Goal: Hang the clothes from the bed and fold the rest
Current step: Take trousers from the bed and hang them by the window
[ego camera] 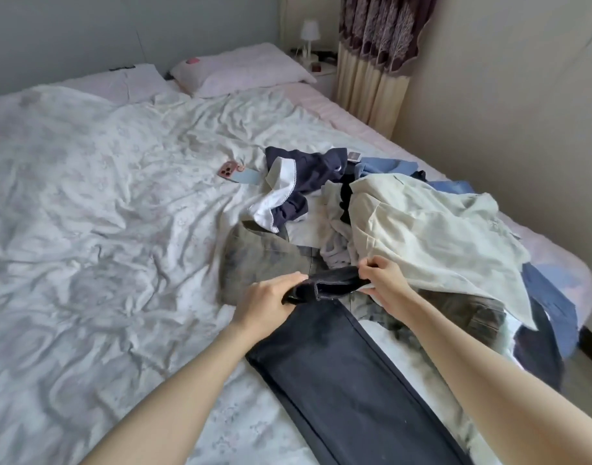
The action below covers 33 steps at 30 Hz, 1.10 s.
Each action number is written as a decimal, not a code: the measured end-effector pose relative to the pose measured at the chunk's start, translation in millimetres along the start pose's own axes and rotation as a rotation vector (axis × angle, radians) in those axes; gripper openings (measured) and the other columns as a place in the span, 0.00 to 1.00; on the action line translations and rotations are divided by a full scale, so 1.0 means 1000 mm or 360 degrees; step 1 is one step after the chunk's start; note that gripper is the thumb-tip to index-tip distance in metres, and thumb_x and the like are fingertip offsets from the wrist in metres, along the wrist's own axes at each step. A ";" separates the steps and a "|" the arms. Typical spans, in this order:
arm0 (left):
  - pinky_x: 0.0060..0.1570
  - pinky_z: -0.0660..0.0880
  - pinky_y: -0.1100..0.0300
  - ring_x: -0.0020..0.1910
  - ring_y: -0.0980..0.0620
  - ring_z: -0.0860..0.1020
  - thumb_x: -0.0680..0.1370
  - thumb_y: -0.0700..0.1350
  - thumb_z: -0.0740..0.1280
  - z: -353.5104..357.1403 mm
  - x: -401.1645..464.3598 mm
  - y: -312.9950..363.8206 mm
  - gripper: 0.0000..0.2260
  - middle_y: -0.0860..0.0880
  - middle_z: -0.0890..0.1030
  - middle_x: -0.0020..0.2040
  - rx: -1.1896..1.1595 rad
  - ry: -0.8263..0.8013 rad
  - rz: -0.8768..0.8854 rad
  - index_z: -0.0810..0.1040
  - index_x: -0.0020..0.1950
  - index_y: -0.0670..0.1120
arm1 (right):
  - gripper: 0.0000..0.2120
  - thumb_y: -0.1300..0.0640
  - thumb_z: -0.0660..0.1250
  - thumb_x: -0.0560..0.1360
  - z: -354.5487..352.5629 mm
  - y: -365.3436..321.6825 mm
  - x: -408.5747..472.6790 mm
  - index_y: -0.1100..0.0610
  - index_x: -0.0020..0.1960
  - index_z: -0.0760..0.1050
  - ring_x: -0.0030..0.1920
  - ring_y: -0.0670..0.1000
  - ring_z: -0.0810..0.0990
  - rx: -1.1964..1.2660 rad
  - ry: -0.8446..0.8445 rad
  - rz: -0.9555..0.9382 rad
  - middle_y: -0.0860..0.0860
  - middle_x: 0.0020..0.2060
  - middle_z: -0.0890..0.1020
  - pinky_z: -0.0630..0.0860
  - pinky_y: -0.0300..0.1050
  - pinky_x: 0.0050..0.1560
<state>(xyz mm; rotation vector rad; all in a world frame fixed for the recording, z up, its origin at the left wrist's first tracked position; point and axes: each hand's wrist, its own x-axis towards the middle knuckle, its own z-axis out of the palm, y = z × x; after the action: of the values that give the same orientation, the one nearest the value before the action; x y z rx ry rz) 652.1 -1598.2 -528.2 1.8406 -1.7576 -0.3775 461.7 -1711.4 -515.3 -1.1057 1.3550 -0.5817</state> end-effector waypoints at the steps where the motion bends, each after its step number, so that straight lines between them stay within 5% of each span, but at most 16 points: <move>1: 0.46 0.80 0.56 0.53 0.51 0.81 0.67 0.36 0.72 0.006 -0.007 0.000 0.21 0.52 0.81 0.57 0.0031 -0.0005 0.0082 0.81 0.58 0.50 | 0.11 0.71 0.59 0.72 -0.003 0.012 -0.002 0.57 0.37 0.70 0.40 0.51 0.72 -0.0052 0.0013 -0.0020 0.52 0.36 0.72 0.75 0.45 0.41; 3: 0.40 0.81 0.58 0.49 0.50 0.83 0.60 0.33 0.74 0.025 -0.027 0.003 0.23 0.50 0.83 0.53 0.0108 0.0008 0.0261 0.83 0.53 0.47 | 0.11 0.71 0.59 0.71 -0.012 0.043 -0.010 0.56 0.37 0.72 0.38 0.51 0.70 -0.0159 0.0032 -0.0029 0.53 0.37 0.73 0.70 0.38 0.34; 7: 0.37 0.80 0.61 0.45 0.53 0.83 0.55 0.36 0.78 0.068 -0.067 0.005 0.24 0.51 0.84 0.49 0.0124 -0.0098 0.0468 0.84 0.50 0.47 | 0.12 0.72 0.59 0.69 -0.031 0.102 -0.024 0.56 0.36 0.73 0.41 0.49 0.73 -0.0330 0.0053 0.0004 0.53 0.48 0.77 0.69 0.40 0.38; 9: 0.43 0.80 0.59 0.51 0.53 0.81 0.59 0.40 0.78 0.091 -0.085 0.001 0.24 0.50 0.83 0.54 0.0162 -0.0411 0.0461 0.83 0.54 0.48 | 0.13 0.71 0.58 0.70 -0.040 0.132 -0.028 0.55 0.38 0.74 0.45 0.48 0.74 -0.0445 0.0064 0.0080 0.52 0.53 0.77 0.70 0.39 0.39; 13: 0.61 0.68 0.60 0.67 0.54 0.66 0.77 0.47 0.60 0.119 -0.105 -0.017 0.17 0.55 0.74 0.65 0.0293 -0.1045 0.0162 0.75 0.65 0.51 | 0.13 0.69 0.58 0.73 -0.048 0.173 -0.030 0.57 0.47 0.77 0.54 0.48 0.74 -0.0795 -0.0147 0.0246 0.50 0.62 0.73 0.70 0.40 0.50; 16: 0.58 0.65 0.61 0.64 0.54 0.70 0.78 0.46 0.59 0.123 -0.098 -0.029 0.14 0.55 0.78 0.60 0.0300 -0.0787 0.0075 0.78 0.61 0.50 | 0.16 0.66 0.56 0.75 -0.044 0.179 -0.024 0.58 0.58 0.76 0.66 0.51 0.68 -0.1295 -0.0279 0.0193 0.50 0.67 0.70 0.63 0.36 0.59; 19: 0.61 0.63 0.53 0.65 0.49 0.69 0.77 0.48 0.62 0.124 -0.072 -0.041 0.16 0.50 0.74 0.65 0.0470 -0.0366 -0.0099 0.75 0.64 0.49 | 0.17 0.61 0.54 0.76 -0.030 0.173 -0.015 0.55 0.62 0.73 0.66 0.54 0.66 -0.1851 -0.0140 0.0016 0.51 0.63 0.74 0.63 0.44 0.62; 22: 0.66 0.59 0.49 0.71 0.47 0.59 0.77 0.58 0.60 0.125 -0.041 -0.062 0.28 0.48 0.60 0.74 0.0670 -0.0575 -0.0519 0.57 0.74 0.50 | 0.18 0.58 0.55 0.77 -0.015 0.165 -0.004 0.54 0.67 0.67 0.66 0.54 0.65 -0.2051 0.0005 -0.0274 0.52 0.64 0.72 0.60 0.47 0.65; 24: 0.65 0.61 0.48 0.71 0.45 0.59 0.74 0.62 0.63 0.126 -0.021 -0.078 0.37 0.47 0.60 0.73 0.0628 -0.0758 -0.0734 0.51 0.75 0.50 | 0.22 0.57 0.56 0.77 -0.006 0.161 0.009 0.54 0.71 0.62 0.69 0.54 0.62 -0.2070 -0.0017 -0.0465 0.51 0.68 0.67 0.60 0.48 0.68; 26: 0.62 0.66 0.49 0.68 0.44 0.64 0.70 0.63 0.68 0.126 -0.008 -0.089 0.39 0.45 0.67 0.69 0.0491 -0.0885 -0.0861 0.55 0.73 0.48 | 0.26 0.58 0.57 0.77 0.001 0.154 0.021 0.53 0.74 0.55 0.72 0.53 0.57 -0.2107 -0.0118 -0.0585 0.51 0.72 0.61 0.58 0.52 0.70; 30: 0.51 0.74 0.52 0.53 0.46 0.75 0.64 0.57 0.75 0.117 0.008 -0.102 0.25 0.47 0.78 0.51 0.0000 -0.0994 -0.1031 0.71 0.53 0.46 | 0.35 0.60 0.59 0.77 0.023 0.132 0.051 0.51 0.76 0.44 0.76 0.51 0.47 -0.2271 -0.0342 -0.0744 0.48 0.76 0.49 0.51 0.57 0.73; 33: 0.51 0.73 0.56 0.56 0.47 0.76 0.65 0.53 0.74 0.104 0.010 -0.097 0.24 0.49 0.79 0.55 -0.0099 -0.1078 -0.0942 0.72 0.57 0.47 | 0.41 0.63 0.61 0.74 0.040 0.106 0.072 0.50 0.76 0.39 0.76 0.50 0.40 -0.2449 -0.0548 -0.0873 0.46 0.76 0.43 0.46 0.60 0.73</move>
<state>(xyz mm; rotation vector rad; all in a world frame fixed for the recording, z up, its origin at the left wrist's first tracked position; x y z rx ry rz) 674.2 -1631.0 -665.5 2.3329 -1.4949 -1.4021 485.6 -1717.9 -647.4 -2.6922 1.0477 0.4618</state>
